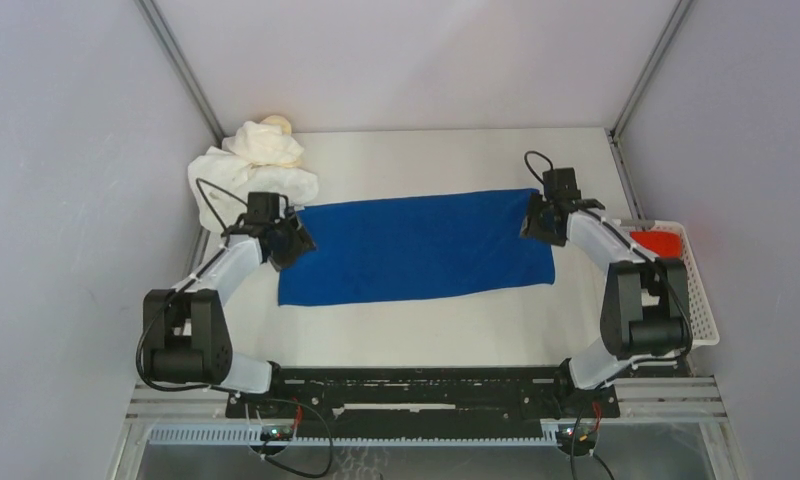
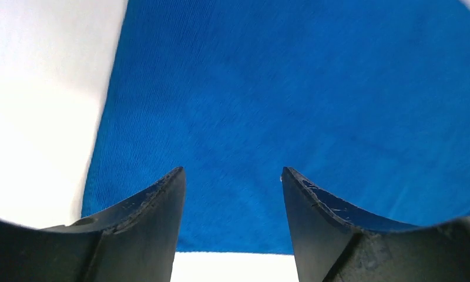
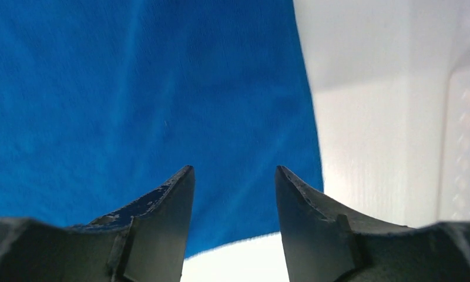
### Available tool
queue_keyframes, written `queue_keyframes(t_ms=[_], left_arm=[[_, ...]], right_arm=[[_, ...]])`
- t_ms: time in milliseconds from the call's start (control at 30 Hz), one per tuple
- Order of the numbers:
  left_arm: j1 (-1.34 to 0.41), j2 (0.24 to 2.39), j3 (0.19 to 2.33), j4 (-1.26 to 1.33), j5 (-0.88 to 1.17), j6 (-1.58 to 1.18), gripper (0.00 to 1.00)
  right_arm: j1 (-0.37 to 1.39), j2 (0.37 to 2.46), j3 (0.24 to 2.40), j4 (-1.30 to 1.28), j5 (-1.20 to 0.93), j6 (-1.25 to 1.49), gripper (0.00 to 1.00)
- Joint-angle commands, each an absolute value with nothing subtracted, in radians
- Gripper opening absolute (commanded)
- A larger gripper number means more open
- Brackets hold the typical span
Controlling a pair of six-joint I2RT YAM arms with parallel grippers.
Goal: Roll the towels
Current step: Fold the towel at the center of the board.
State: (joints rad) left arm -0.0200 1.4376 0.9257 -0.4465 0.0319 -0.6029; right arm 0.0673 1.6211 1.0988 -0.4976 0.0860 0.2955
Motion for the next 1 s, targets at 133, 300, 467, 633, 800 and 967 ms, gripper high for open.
queue_keyframes(t_ms=[133,300,467,633,800,967], left_arm=[[-0.036,1.406,0.720,-0.362,0.035,-0.667,0.66],[-0.027,1.403,0.641,-0.352,0.001,-0.707,0.66],[-0.003,1.340,0.602,-0.403,-0.033,-0.719,0.65],[0.046,1.221,0.526,-0.482,-0.053,-0.724,0.66],[0.103,1.088,0.458,-0.530,-0.056,-0.760,0.66],[0.106,1.058,0.588,-0.586,-0.025,-0.721,0.70]], right_arm=[[0.022,1.457,0.847,-0.404,-0.018,0.461,0.56],[-0.043,1.457,0.734,-0.369,-0.101,0.501,0.57],[-0.087,1.452,0.676,-0.434,-0.144,0.563,0.59],[-0.122,1.336,0.591,-0.504,-0.137,0.621,0.60],[-0.123,1.187,0.525,-0.555,-0.096,0.641,0.60],[-0.104,1.113,0.579,-0.560,-0.106,0.607,0.64]])
